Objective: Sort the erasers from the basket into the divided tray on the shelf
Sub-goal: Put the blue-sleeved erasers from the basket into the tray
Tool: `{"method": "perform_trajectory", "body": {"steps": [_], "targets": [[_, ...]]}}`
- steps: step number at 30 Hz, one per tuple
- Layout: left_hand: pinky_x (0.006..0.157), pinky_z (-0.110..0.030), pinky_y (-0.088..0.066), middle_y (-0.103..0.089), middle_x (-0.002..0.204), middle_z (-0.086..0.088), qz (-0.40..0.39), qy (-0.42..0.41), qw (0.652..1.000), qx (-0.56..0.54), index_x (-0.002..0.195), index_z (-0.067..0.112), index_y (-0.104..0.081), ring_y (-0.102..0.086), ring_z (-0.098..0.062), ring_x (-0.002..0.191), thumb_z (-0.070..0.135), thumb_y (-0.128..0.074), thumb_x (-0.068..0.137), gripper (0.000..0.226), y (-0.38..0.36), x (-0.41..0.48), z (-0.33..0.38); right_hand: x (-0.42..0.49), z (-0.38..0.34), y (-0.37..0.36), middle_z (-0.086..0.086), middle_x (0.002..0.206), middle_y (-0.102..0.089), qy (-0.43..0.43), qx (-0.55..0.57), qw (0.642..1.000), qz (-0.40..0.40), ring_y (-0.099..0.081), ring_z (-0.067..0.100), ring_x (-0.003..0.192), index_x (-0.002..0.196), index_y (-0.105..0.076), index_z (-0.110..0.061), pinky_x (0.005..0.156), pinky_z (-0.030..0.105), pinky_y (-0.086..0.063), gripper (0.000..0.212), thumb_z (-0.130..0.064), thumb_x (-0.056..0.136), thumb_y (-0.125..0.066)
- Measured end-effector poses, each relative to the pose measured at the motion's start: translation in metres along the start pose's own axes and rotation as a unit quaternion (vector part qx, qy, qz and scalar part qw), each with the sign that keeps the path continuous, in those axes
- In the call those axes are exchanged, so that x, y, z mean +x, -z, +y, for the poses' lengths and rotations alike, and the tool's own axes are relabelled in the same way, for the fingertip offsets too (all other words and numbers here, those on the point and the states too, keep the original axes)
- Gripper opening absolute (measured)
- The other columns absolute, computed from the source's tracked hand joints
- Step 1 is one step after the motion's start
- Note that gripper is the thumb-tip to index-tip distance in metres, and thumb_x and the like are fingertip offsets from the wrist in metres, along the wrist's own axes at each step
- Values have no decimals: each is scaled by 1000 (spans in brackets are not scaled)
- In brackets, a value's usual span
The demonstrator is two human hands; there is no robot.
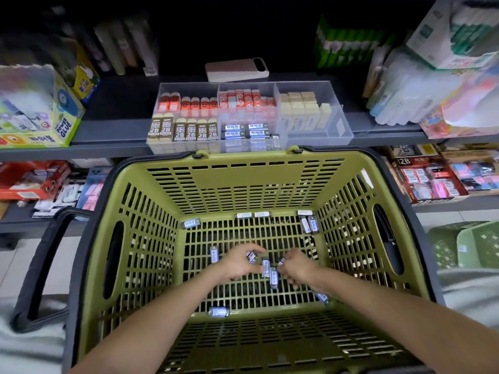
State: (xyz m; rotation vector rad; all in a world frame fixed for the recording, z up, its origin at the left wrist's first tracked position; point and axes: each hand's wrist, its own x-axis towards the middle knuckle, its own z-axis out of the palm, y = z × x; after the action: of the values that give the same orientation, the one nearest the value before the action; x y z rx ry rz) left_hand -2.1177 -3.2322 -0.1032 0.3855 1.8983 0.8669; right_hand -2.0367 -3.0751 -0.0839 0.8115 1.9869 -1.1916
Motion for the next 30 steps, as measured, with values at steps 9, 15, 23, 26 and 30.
{"method": "perform_trajectory", "body": {"steps": [9, 15, 23, 26, 30], "targets": [[86, -26, -48, -61, 127, 7, 100, -33, 974, 201, 114, 32, -64, -57, -14, 110, 35, -77, 75, 42, -23, 16, 2, 5, 9, -27, -4, 79, -59, -1, -152, 984, 95, -57, 11, 68, 83, -52, -21, 55, 22, -47, 31, -40, 74, -75], [62, -22, -45, -63, 85, 6, 98, -15, 993, 71, 90, 21, -56, -58, -8, 68, 28, -78, 75, 28, -16, 9, -5, 4, 4, -6, 7, 91, -63, -16, 41, 999, 22, -62, 19, 88, 100, -59, -5, 74, 25, -52, 33, -23, 77, -75], [35, -15, -29, -64, 89, -8, 7, 32, 914, -405, 97, 11, -64, -47, -9, 46, 18, -81, 62, 40, 42, -34, 25, -31, -55, 26, -7, 66, -58, 71, 245, 967, -20, -38, 5, 51, 114, -56, -3, 45, 17, -32, 46, -22, 76, -76], [31, -15, -28, -60, 78, -7, -32, -6, 896, -443, 101, 12, -69, -43, -9, 43, 14, -74, 67, 35, 65, -53, 44, -51, -77, 38, -11, 58, -51, 162, 247, 953, -69, -30, 4, 47, 94, -66, -10, 45, 17, -24, 17, -16, 80, -72], [31, -13, -27, -56, 62, -2, -85, -70, 896, -431, 105, 17, -70, -41, -7, 39, 18, -64, 78, 28, 85, -76, 68, -75, -103, 52, -11, 48, -34, 219, 239, 932, -162, -22, 7, 45, 84, -62, -7, 44, 18, -17, 19, -22, 75, -70]]}}
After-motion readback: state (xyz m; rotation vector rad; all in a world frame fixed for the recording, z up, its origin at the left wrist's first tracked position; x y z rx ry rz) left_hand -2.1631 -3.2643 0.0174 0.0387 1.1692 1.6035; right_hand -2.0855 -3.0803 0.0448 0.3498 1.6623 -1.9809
